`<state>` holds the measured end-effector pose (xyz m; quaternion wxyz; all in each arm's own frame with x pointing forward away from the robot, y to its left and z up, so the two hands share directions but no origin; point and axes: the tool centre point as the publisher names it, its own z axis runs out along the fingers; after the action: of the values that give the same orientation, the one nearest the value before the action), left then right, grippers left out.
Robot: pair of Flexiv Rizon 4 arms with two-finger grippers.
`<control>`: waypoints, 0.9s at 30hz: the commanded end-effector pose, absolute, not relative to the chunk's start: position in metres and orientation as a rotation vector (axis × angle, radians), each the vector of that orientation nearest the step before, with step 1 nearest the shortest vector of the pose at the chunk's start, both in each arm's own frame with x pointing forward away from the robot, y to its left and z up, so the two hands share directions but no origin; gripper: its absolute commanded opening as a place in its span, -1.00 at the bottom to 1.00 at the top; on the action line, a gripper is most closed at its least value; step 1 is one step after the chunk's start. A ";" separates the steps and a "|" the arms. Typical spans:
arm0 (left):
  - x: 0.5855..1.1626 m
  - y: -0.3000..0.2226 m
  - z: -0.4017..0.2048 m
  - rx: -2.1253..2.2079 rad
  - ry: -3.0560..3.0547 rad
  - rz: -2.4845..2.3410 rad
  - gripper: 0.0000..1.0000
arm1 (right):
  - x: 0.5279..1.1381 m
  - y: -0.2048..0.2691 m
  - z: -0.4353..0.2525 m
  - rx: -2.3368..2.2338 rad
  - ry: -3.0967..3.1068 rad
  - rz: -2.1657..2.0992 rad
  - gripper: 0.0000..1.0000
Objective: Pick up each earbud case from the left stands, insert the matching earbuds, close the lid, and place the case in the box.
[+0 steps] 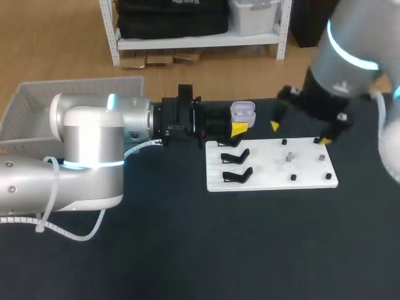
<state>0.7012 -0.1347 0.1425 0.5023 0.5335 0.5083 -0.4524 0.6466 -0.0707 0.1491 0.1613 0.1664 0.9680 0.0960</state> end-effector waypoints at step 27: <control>0.700 -0.135 0.141 1.281 1.222 -1.088 -1.00 | 0.689 -0.066 0.044 0.568 2.838 0.182 0.42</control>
<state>0.7012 -0.1347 0.1425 0.5023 0.5335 0.5083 -0.4524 0.6787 -0.0710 0.0476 0.1303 0.1958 0.9696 0.0672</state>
